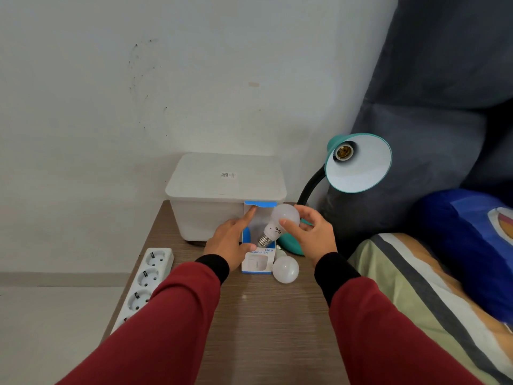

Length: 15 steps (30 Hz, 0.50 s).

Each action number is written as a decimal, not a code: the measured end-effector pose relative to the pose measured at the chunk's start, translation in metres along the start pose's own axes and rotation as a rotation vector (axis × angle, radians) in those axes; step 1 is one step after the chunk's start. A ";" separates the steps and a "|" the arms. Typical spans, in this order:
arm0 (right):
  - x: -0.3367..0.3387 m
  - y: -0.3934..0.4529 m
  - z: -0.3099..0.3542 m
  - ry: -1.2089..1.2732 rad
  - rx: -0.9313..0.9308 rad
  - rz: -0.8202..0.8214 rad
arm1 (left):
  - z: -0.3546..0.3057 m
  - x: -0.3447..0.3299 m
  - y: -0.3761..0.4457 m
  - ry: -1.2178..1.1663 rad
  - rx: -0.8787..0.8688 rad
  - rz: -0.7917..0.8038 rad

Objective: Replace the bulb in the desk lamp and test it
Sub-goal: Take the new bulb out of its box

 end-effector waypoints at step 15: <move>0.016 -0.028 -0.007 0.457 -0.171 -0.051 | -0.025 0.021 -0.029 0.004 -0.030 -0.392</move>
Point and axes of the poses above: each hand's wrist, its own y-axis towards the middle knuckle, its own x-axis out of the back of the hand, z = x × y, the point moved 4 cm from there along y, towards the middle knuckle, and after that the axes turned 8 degrees about z, right-handed, at the moved point
